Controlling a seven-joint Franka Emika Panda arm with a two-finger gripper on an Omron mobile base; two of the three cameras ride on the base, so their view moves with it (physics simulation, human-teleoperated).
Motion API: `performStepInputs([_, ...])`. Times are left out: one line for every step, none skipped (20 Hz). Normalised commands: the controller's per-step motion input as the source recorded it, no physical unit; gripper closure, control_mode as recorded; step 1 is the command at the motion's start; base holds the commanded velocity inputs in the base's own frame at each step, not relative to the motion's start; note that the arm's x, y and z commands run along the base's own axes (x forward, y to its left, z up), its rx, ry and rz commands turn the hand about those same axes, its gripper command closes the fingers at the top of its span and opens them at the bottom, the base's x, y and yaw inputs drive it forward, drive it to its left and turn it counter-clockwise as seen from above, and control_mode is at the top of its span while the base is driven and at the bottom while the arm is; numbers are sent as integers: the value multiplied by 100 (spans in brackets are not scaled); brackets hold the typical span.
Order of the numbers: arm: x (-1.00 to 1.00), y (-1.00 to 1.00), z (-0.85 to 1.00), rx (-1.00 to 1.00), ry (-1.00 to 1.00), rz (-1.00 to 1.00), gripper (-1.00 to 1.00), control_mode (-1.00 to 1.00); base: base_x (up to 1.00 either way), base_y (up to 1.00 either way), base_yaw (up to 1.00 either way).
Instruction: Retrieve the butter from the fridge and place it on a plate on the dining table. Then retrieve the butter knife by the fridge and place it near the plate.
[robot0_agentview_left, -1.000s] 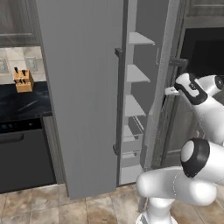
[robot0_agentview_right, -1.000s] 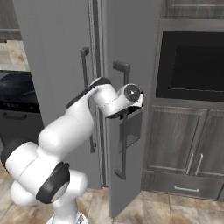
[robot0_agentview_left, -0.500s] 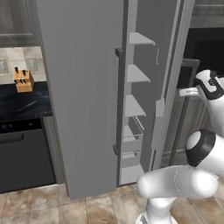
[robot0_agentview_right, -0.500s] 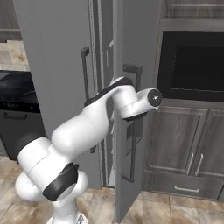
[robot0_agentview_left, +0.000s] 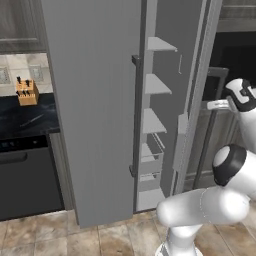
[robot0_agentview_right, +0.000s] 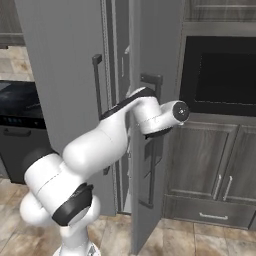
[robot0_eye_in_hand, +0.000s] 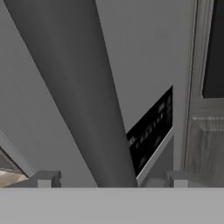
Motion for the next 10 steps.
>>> performStepInputs([1,-48,-1,-3,0,0,-100,-100,0,0,0])
performStepInputs([0,-54,-8,-10,3,0,-100,-100,0,0,0])
performStepInputs([0,-53,0,-11,5,0,-100,-100,0,0,0])
performStepInputs([0,-46,0,-13,4,0,-100,-100,0,0,0])
performStepInputs([0,-42,0,-15,4,0,-100,-100,0,0,0])
performStepInputs([0,-43,0,-18,2,0,-100,-100,0,0,0])
performStepInputs([0,-43,0,-18,0,0,-100,-100,0,0,0])
performStepInputs([-11,-43,0,-17,0,0,-100,-100,0,0,0])
performStepInputs([-31,-33,0,-14,0,0,-100,-100,0,0,0])
performStepInputs([-58,-23,1,-15,0,0,-100,-100,0,0,0])
